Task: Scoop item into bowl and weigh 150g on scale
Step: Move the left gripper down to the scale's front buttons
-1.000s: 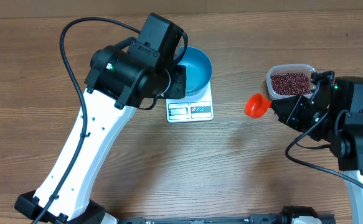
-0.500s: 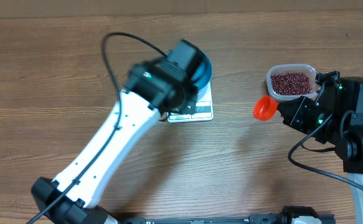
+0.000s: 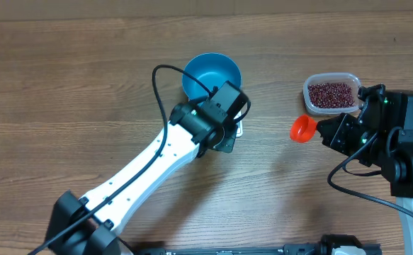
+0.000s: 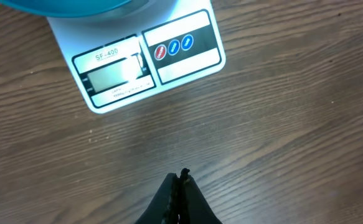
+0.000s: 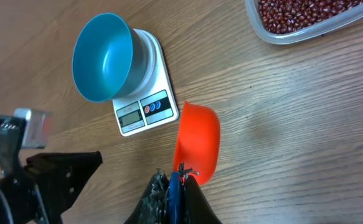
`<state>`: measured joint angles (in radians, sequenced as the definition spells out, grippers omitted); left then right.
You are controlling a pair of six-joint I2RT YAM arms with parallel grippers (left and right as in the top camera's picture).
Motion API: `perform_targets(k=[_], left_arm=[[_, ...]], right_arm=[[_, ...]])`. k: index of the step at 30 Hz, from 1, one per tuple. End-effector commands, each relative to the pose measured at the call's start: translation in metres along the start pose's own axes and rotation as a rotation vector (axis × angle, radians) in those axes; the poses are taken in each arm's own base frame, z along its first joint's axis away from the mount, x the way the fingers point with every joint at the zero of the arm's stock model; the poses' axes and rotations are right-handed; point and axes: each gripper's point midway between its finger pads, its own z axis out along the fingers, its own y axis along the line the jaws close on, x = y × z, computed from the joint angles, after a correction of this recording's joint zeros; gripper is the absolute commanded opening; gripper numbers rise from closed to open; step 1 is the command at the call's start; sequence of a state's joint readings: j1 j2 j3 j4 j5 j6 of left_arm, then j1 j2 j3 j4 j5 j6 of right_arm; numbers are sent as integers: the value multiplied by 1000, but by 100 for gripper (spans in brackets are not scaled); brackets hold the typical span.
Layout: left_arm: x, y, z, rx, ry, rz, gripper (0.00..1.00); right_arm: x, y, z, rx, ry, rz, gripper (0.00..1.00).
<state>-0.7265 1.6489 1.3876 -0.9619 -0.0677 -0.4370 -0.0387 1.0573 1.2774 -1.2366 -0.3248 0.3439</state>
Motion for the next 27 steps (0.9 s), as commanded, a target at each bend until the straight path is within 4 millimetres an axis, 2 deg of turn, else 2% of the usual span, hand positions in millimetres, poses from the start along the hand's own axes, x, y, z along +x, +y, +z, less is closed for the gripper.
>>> perform_targets(k=[1,6,10,14,21,27], left_arm=[[-4,-2,-43,83,-140,14,5],[0,4,-84,137,-282,21,4],[1,7,-86,133,-311,33,4],[-1,1,-73,143,-285,26,4],[-13,-10,-32,139,-240,33,4],[-16,-16,-5,133,-207,62,4]], right_arm=[[-6,5,-11,-7,-39,-17,4],[-4,7,-11,-22,-29,-17,4],[-3,8,-11,-29,-27,-17,4],[0,16,-11,-71,-8,-18,4],[1,16,-11,-76,-5,-19,4],[0,17,-11,-77,-8,-22,4]])
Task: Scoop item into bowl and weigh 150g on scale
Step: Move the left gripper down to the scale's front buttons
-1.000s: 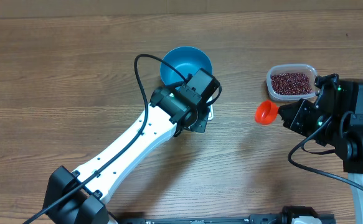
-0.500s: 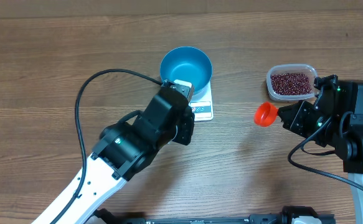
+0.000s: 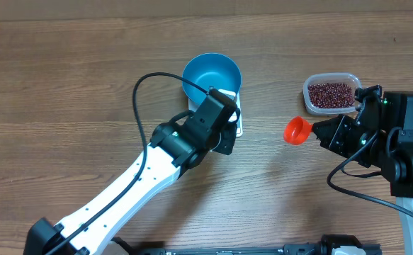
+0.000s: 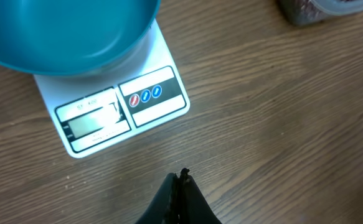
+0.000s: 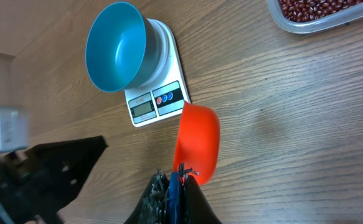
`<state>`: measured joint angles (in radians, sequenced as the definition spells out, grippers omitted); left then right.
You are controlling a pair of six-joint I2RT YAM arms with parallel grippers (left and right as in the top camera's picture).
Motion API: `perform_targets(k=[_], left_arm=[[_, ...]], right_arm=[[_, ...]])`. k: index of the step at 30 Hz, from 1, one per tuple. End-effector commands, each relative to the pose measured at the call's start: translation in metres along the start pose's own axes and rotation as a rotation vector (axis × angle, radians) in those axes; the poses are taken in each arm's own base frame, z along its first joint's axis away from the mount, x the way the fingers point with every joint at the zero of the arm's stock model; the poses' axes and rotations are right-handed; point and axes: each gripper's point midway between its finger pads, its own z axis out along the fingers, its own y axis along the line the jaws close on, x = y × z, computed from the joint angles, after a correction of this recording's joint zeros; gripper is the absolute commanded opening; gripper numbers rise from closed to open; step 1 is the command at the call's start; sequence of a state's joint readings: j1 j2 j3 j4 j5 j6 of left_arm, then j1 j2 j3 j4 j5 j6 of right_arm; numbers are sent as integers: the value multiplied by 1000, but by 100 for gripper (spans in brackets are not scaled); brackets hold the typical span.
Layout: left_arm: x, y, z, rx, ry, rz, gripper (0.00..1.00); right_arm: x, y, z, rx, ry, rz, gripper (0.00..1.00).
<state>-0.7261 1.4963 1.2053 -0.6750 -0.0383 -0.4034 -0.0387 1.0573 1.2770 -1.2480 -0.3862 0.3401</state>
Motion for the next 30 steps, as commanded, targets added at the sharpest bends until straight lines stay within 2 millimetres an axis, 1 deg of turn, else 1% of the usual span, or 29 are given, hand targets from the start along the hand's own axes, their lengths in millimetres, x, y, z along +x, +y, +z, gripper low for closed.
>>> perform_targets(k=[1,5,6,12,16,20,23,25,27,30], left_arm=[[3,-3,16,8,17,65,4],[0,-5,37,8,18,121,4],[1,-5,47,7,22,139,4],[6,-2,72,-8,45,208,4],[5,-1,83,-15,41,208,4],[-2,11,88,-93,12,209,4],[-5,17,92,-127,-4,208,4],[-4,17,96,-127,-2,199,4],[1,19,103,-140,16,194,4],[5,29,115,-194,19,145,4]], right_arm=[[-7,9,-11,-26,-44,-25,4],[-8,8,-11,-19,-48,-27,4],[-8,7,-11,-15,-49,-29,4],[-8,7,-11,-14,-50,-56,4],[-9,6,-11,-8,-52,-56,4],[-9,6,-11,-8,-52,-56,4],[-9,6,-11,-8,-52,-56,4],[-9,6,-11,-8,-52,-59,4],[-9,6,-11,-8,-53,-59,4],[-9,6,-11,-8,-52,-59,4]])
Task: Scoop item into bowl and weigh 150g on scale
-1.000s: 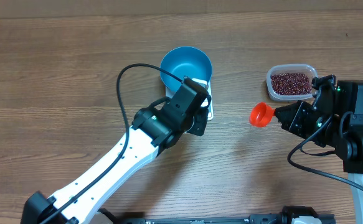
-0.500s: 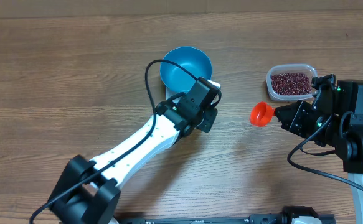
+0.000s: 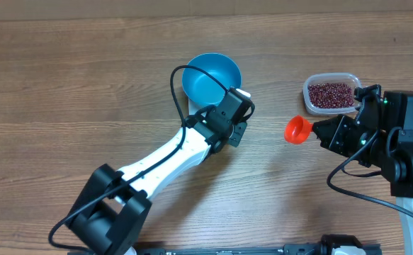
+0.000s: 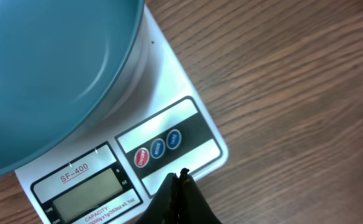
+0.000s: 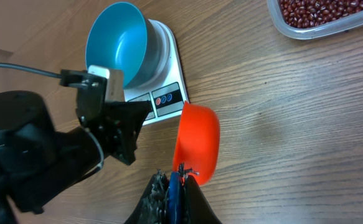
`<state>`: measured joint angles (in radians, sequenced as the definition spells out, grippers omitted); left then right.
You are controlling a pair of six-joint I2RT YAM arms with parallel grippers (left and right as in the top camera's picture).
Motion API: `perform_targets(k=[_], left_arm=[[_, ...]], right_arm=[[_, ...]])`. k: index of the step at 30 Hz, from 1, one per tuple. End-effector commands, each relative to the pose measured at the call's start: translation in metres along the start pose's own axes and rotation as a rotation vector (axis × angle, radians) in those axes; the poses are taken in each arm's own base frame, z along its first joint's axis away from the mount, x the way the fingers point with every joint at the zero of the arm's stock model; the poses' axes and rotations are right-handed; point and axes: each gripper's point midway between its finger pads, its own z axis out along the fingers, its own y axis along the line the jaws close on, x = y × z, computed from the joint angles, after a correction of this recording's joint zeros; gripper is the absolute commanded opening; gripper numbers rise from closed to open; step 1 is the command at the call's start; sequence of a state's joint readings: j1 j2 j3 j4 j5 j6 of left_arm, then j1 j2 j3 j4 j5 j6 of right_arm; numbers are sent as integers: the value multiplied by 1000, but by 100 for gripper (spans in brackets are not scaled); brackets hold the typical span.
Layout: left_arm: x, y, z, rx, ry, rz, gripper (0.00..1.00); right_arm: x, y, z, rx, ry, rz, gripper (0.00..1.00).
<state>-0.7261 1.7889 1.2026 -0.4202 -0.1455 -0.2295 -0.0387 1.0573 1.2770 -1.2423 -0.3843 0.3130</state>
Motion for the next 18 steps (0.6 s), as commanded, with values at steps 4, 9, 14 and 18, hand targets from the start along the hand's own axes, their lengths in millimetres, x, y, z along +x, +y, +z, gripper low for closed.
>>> perform_targets(k=[4,9,14,18], left_arm=[[11,19,26,-129,18,-51,4],[10,19,26,-133,13,-50,4],[10,19,27,-134,13,-49,4],[11,19,29,-135,13,-49,4]], right_arm=[[-5,5,-11,-4,-38,-26,4],[-3,4,-11,1,-27,-32,4],[-1,0,-11,20,-21,-30,4],[-2,-4,-11,44,-30,-30,4]])
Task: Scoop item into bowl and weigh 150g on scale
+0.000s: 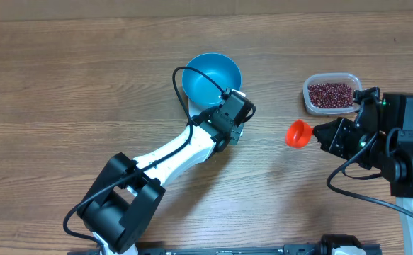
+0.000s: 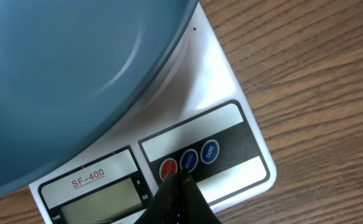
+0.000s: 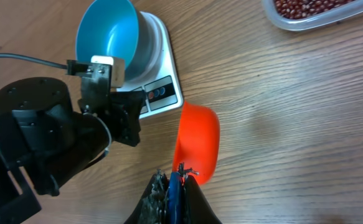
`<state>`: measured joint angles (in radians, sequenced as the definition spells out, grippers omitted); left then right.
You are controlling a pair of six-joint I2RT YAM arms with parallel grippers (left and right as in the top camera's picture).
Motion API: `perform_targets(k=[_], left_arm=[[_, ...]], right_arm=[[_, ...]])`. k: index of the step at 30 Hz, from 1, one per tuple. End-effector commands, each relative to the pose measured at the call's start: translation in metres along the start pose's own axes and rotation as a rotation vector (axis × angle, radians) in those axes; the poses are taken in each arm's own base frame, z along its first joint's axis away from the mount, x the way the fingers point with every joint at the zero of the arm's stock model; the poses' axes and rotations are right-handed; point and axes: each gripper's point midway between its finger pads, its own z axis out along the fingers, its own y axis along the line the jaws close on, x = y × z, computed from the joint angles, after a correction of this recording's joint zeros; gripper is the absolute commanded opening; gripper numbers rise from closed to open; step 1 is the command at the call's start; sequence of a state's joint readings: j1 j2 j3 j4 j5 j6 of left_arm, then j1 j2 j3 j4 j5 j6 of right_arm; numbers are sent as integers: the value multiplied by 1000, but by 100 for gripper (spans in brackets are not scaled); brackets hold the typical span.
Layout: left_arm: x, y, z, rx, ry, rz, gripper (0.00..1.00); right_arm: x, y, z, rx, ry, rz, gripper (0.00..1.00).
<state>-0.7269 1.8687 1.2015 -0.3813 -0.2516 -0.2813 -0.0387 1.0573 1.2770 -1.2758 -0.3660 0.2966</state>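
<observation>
An empty blue bowl (image 1: 211, 77) stands on a white scale (image 2: 200, 149), model SF-400, with a blank display. My left gripper (image 2: 180, 179) is shut, its tip at the scale's red button (image 2: 168, 168), beside two blue buttons. My left gripper (image 1: 236, 131) covers the scale's panel in the overhead view. My right gripper (image 3: 174, 174) is shut on the blue handle of an orange scoop (image 3: 197, 142), empty, held over the table right of the scale. The scoop (image 1: 297, 132) lies between the scale and a clear tub of red beans (image 1: 330, 93).
The tub of beans (image 3: 312, 9) sits at the back right, near my right arm. A black cable (image 1: 181, 88) loops from the left arm over the bowl's edge. Bare wooden table (image 1: 64, 85) lies to the left and front.
My left gripper has moved closer to the scale's panel; its shut tip now sits at the red button. The right gripper with the scoop has hardly moved.
My left gripper was shut over the table below the scale's panel. Then it stood further back from the scale, then close over the buttons, and now its tip is at the red button. The right gripper held the empty scoop throughout, right of the scale.
</observation>
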Motion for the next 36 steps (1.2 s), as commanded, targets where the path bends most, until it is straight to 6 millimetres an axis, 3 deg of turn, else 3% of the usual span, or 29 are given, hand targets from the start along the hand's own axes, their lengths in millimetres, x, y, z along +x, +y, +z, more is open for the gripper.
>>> perform_targets(k=[1,19,36], left_arm=[[2,2,5,-22,1,-6,4],[9,-2,28,-24,12,43,4],[14,5,28,-58,32,55,4]], right_arm=[[-8,1,-11,16,-53,-26,4],[-7,0,-11,23,-48,-26,4],[-8,-2,-11,36,-53,-25,4]])
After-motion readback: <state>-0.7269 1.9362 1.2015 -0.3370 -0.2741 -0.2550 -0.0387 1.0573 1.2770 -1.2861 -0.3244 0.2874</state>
